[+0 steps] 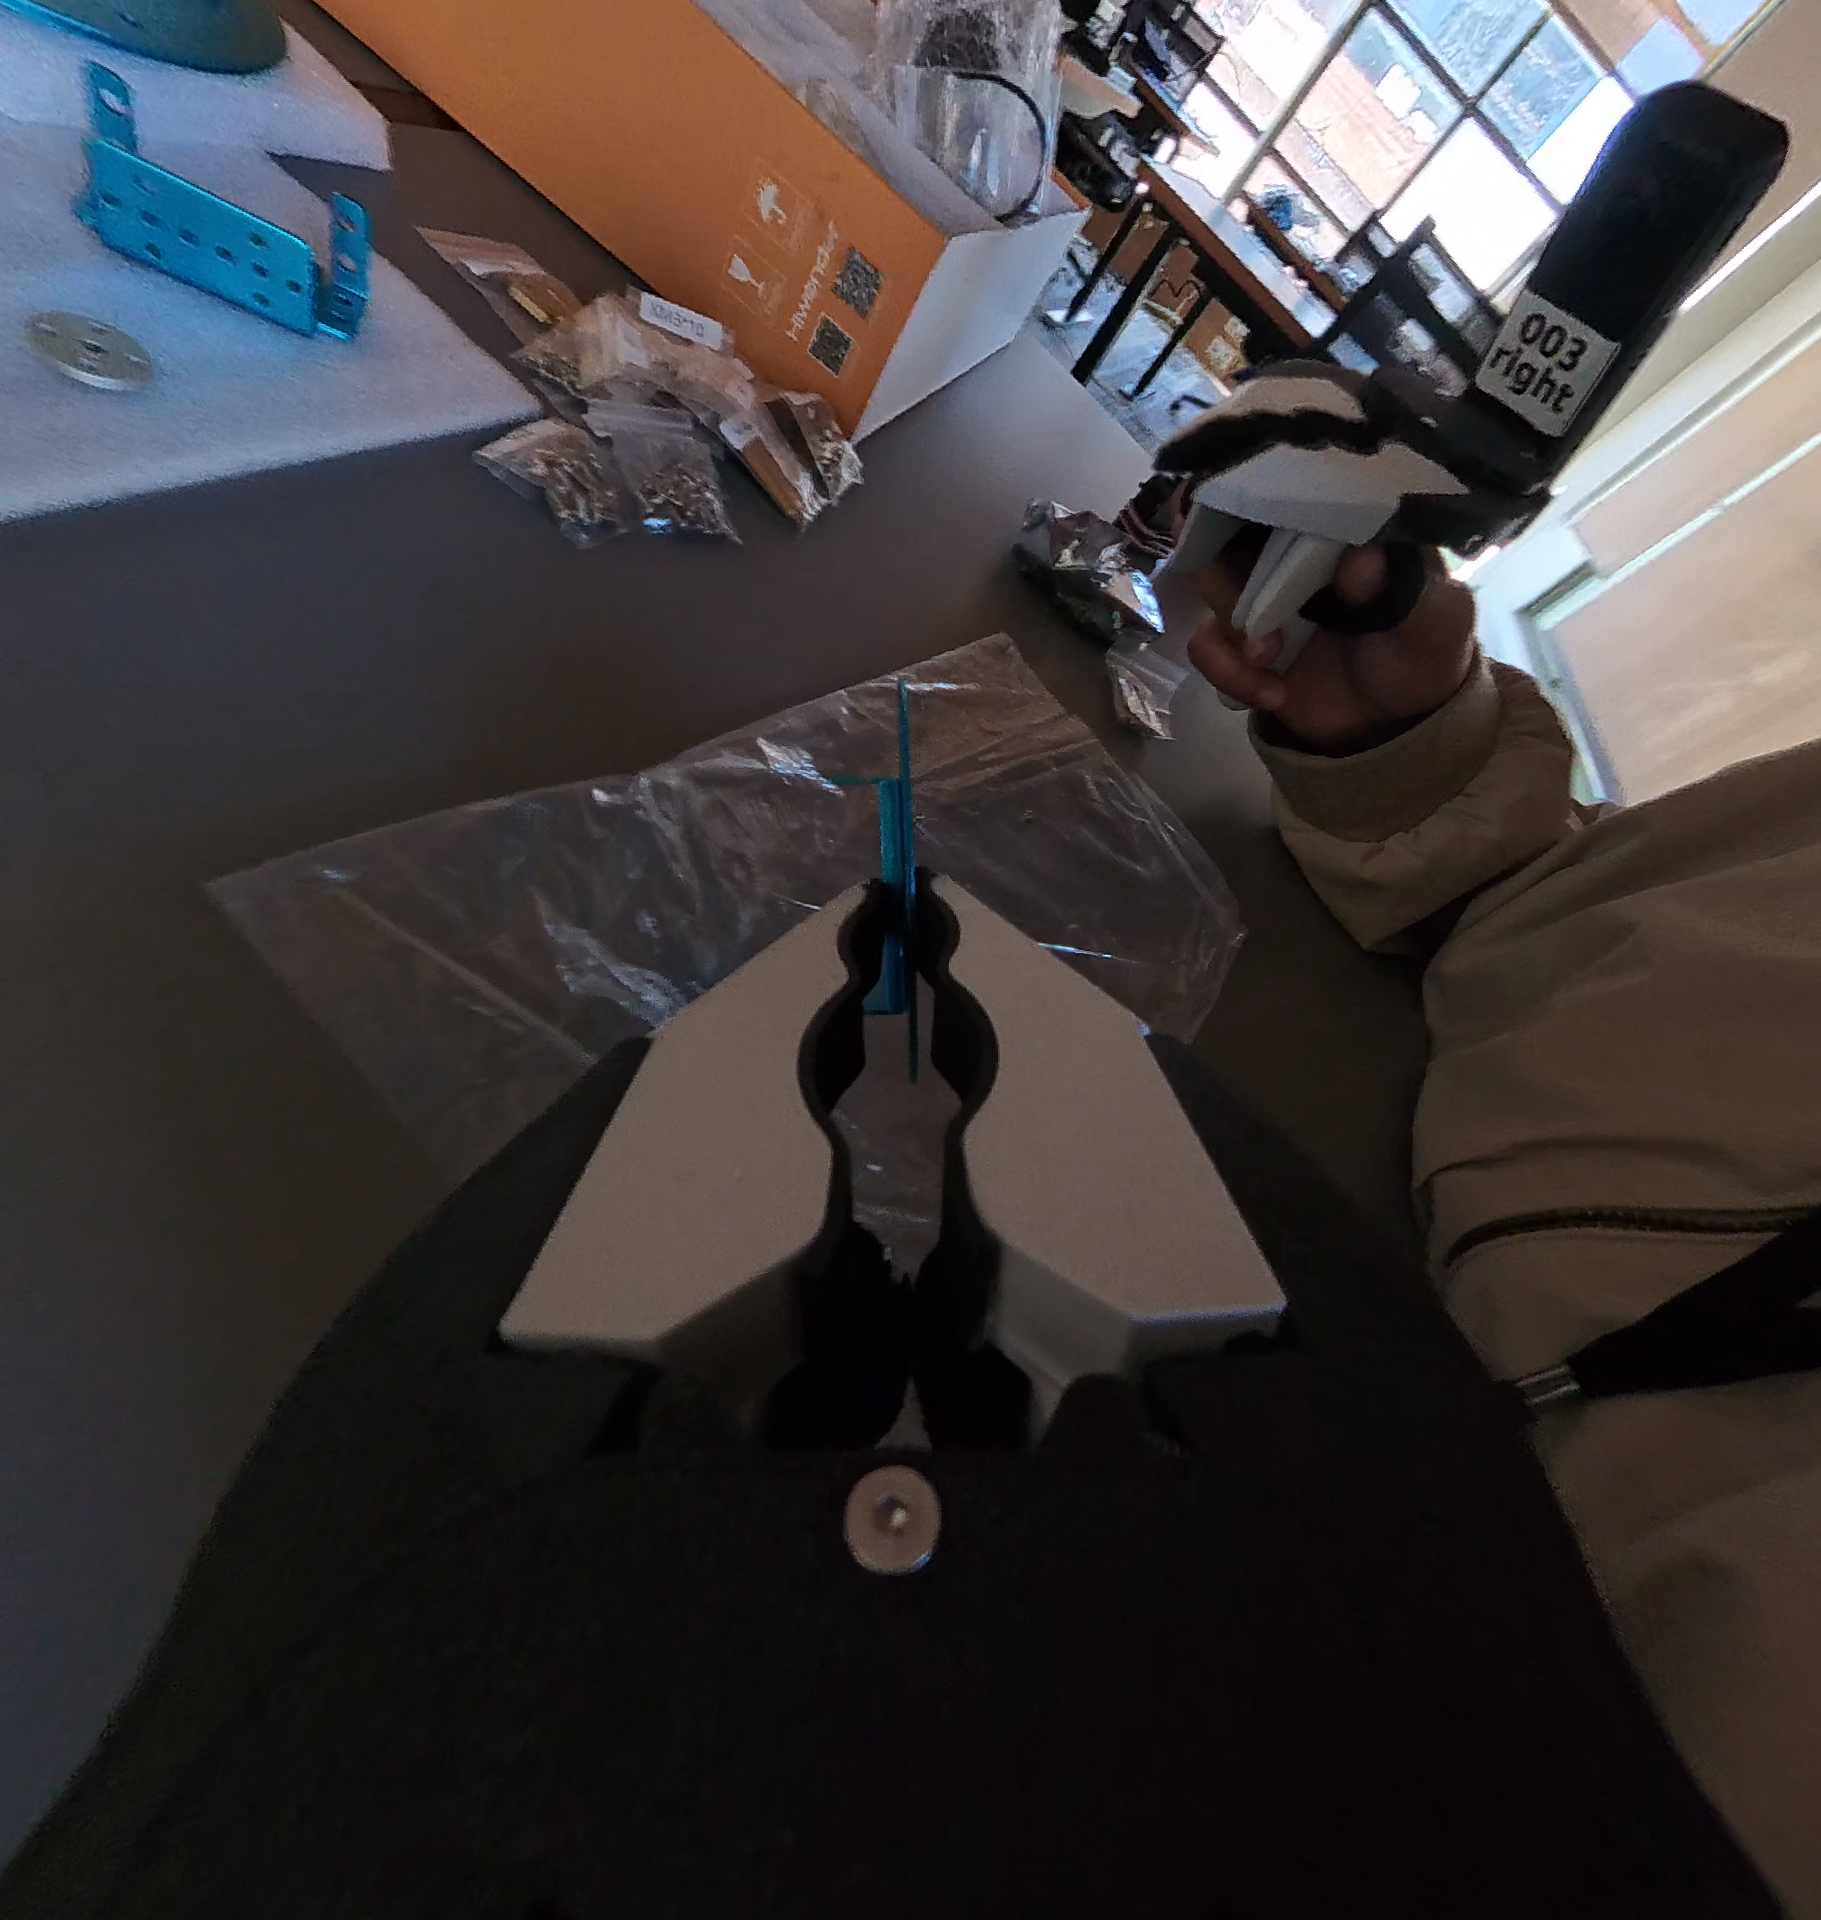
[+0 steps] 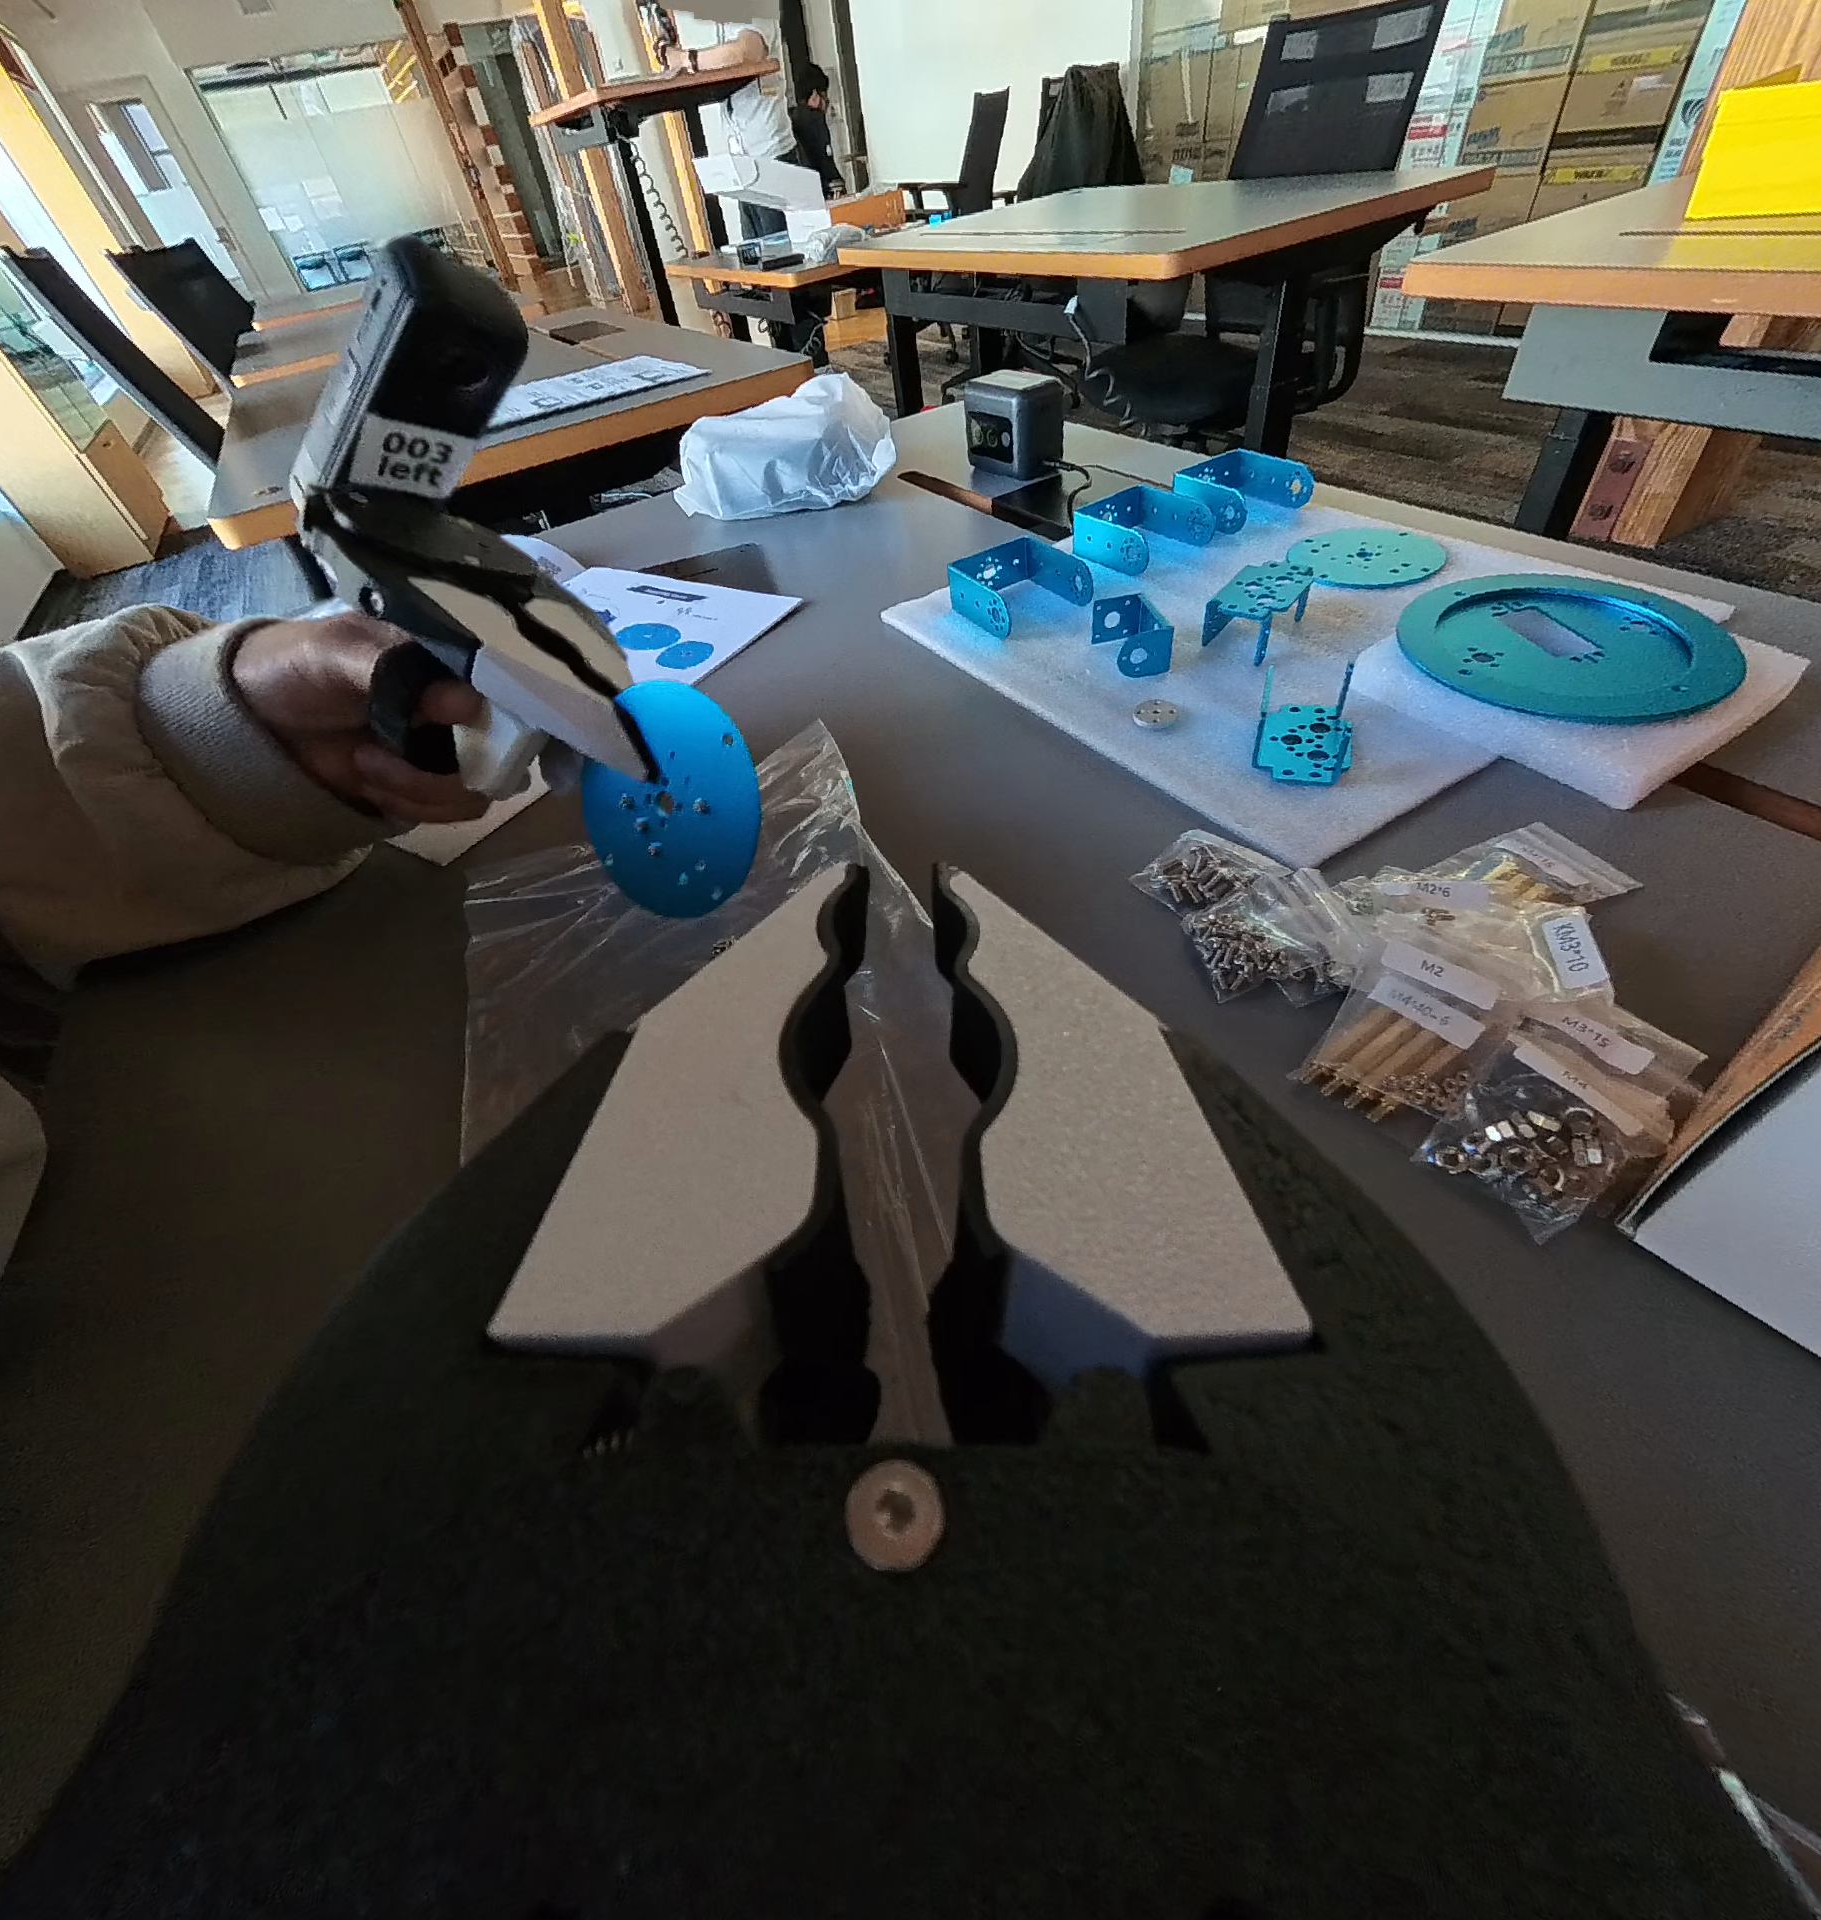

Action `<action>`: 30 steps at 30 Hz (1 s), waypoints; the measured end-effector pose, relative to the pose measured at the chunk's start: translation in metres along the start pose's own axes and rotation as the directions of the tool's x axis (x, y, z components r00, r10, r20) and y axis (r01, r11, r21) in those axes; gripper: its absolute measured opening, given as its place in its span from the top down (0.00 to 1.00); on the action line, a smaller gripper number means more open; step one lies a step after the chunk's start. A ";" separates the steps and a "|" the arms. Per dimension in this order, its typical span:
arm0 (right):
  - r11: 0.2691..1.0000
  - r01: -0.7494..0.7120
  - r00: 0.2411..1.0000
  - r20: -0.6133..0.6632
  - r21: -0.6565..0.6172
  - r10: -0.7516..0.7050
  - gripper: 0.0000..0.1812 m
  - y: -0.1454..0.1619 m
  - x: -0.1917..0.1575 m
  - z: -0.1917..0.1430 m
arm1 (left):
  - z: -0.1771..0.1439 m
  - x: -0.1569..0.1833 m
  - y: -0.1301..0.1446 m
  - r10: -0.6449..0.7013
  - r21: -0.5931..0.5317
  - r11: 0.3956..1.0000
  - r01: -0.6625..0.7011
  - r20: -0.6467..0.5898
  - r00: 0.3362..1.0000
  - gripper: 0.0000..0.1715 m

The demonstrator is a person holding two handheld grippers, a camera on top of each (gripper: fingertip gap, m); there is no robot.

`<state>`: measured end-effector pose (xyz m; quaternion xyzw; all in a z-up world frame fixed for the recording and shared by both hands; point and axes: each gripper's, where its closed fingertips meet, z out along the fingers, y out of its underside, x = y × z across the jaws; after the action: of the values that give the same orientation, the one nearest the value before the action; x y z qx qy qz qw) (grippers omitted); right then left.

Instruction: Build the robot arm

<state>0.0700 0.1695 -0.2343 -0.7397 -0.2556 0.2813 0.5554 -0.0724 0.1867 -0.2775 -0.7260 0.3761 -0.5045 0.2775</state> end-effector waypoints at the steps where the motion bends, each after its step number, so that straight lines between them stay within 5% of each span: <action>1: 1.000 0.000 1.000 0.006 0.000 0.000 0.94 0.000 -0.001 0.000 | -0.004 -0.006 -0.003 0.012 0.004 1.000 -0.012 0.030 0.999 0.98; 5: 0.999 0.026 0.999 0.026 -0.035 -0.025 0.90 0.007 -0.005 0.004 | -0.035 -0.042 -0.020 0.000 0.064 0.998 -0.013 0.196 0.981 0.98; 14: 0.949 0.161 0.987 0.067 -0.272 -0.148 0.91 0.049 -0.016 0.019 | -0.051 -0.051 -0.029 -0.071 0.121 0.992 0.048 0.198 0.978 0.98; 19: 0.863 0.229 0.970 0.178 -0.450 -0.165 0.87 0.073 -0.029 0.033 | -0.048 -0.050 -0.026 -0.113 0.124 0.988 0.095 0.148 0.982 0.98; 22: 0.813 0.301 0.949 0.242 -0.498 -0.203 0.87 0.061 -0.034 0.040 | -0.044 -0.047 -0.023 -0.118 0.112 0.988 0.104 0.124 0.985 0.98; 25: 0.785 0.393 0.902 0.365 -0.479 -0.229 0.87 0.042 -0.049 0.062 | -0.042 -0.044 -0.023 -0.116 0.111 0.988 0.104 0.101 0.988 0.98; 30: 0.766 0.466 0.783 0.610 -0.442 -0.124 0.87 0.072 -0.071 0.103 | -0.041 -0.038 -0.024 -0.101 0.109 0.990 0.093 0.072 0.992 0.98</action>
<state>-0.0479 0.1716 -0.3179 -0.7062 -0.5935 0.2949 0.2493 -0.1127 0.2303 -0.2645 -0.7466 0.3022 -0.5081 0.3051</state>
